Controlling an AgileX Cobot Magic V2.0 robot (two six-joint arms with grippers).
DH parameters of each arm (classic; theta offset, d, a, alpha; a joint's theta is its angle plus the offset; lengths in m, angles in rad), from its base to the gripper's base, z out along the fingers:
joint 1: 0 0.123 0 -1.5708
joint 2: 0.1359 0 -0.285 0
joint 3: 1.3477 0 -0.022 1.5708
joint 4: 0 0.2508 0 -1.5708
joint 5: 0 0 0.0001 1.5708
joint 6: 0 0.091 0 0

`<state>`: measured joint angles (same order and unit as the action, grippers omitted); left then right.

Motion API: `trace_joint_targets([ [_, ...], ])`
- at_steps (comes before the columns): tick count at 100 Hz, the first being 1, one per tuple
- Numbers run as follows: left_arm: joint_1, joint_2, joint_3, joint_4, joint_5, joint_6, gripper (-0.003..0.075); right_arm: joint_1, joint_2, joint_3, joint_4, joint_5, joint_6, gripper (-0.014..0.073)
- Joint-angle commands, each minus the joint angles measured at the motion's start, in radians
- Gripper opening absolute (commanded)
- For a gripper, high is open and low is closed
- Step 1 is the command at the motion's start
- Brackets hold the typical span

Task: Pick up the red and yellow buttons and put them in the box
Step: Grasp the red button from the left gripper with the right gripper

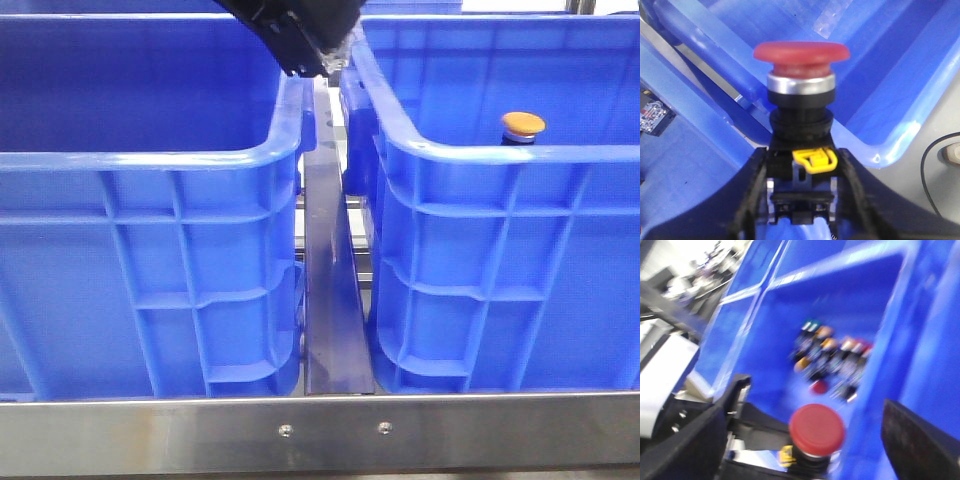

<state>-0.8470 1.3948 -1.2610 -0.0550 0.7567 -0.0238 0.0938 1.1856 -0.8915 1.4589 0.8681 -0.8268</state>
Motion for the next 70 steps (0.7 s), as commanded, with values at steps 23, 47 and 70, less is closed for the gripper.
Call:
trace_joint_targets([
  [23, -0.006, -0.037, -0.029, -0.015, -0.067, 0.001, 0.0009, 0.06, 0.163, -0.107, 0.063, 0.112, 0.056, 0.0644],
  [47, -0.006, -0.037, -0.029, -0.015, -0.067, 0.001, 0.001, 0.091, 0.178, -0.108, 0.062, 0.11, 0.056, 0.0532],
  [70, -0.006, -0.037, -0.029, -0.044, -0.067, 0.001, 0.0034, 0.091, 0.178, -0.109, 0.062, 0.132, 0.056, 0.0211],
])
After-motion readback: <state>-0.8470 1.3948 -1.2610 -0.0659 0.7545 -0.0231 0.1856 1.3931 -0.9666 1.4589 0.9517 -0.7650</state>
